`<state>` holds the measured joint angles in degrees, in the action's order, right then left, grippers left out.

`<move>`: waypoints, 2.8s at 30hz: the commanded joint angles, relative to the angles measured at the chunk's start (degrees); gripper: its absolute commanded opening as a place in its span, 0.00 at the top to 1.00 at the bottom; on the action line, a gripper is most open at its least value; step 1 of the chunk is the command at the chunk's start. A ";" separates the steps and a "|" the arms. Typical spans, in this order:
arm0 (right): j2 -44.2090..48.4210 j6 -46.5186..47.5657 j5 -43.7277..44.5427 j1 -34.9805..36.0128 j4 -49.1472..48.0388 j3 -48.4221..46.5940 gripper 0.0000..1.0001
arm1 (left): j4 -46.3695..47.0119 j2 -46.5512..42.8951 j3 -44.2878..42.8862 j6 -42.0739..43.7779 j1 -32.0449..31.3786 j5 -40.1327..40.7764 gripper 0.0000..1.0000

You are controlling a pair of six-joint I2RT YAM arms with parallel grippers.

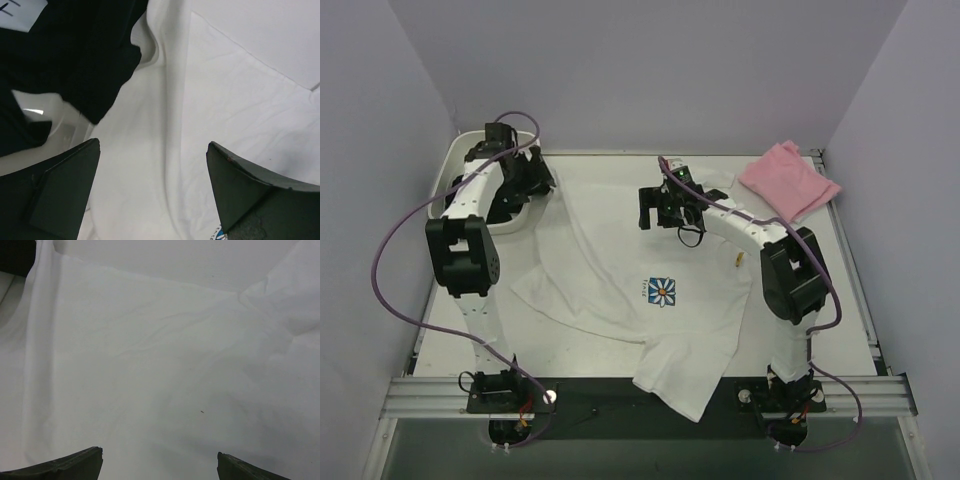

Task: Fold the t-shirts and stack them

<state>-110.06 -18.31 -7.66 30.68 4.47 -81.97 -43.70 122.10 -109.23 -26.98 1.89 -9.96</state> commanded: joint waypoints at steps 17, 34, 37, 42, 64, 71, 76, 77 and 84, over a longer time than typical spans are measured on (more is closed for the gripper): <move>-3.49 -1.73 -2.35 -5.80 1.24 0.42 0.00 | -5.77 -38.86 34.94 -0.08 -9.45 13.03 0.03; -0.24 -9.55 -20.62 4.92 -11.40 5.68 0.00 | -2.81 -51.79 49.72 -6.85 -12.35 9.96 0.02; -1.03 -11.31 -22.04 3.26 -15.09 8.14 0.00 | -0.25 -52.32 51.57 -7.29 -12.61 8.20 0.03; -1.38 -12.37 -22.92 0.26 -19.59 12.71 0.00 | 2.22 -51.62 52.80 -7.12 -13.14 8.11 0.03; -3.32 -16.85 -24.33 -4.13 -24.77 20.45 0.00 | 9.51 -37.64 57.55 -10.55 -15.25 9.60 0.03; -2.62 -17.29 -24.95 -4.48 -25.56 20.98 0.00 | 8.20 -32.72 57.64 -11.16 -15.25 14.08 0.03; -2.09 -17.29 -25.12 -4.83 -25.56 21.15 0.00 | 7.49 -31.49 59.22 -12.39 -15.25 16.28 0.03; -1.91 -17.38 -25.21 -4.92 -25.56 21.24 0.00 | 7.23 -31.49 60.18 -13.18 -15.25 16.37 0.03; -1.04 -17.55 -24.86 -5.27 -25.13 21.24 0.00 | 8.37 -38.32 68.17 -19.24 -15.25 16.28 0.02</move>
<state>-112.71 -36.67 -34.57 26.55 -23.66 -62.28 -33.85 86.80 -47.51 -41.30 -13.41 5.39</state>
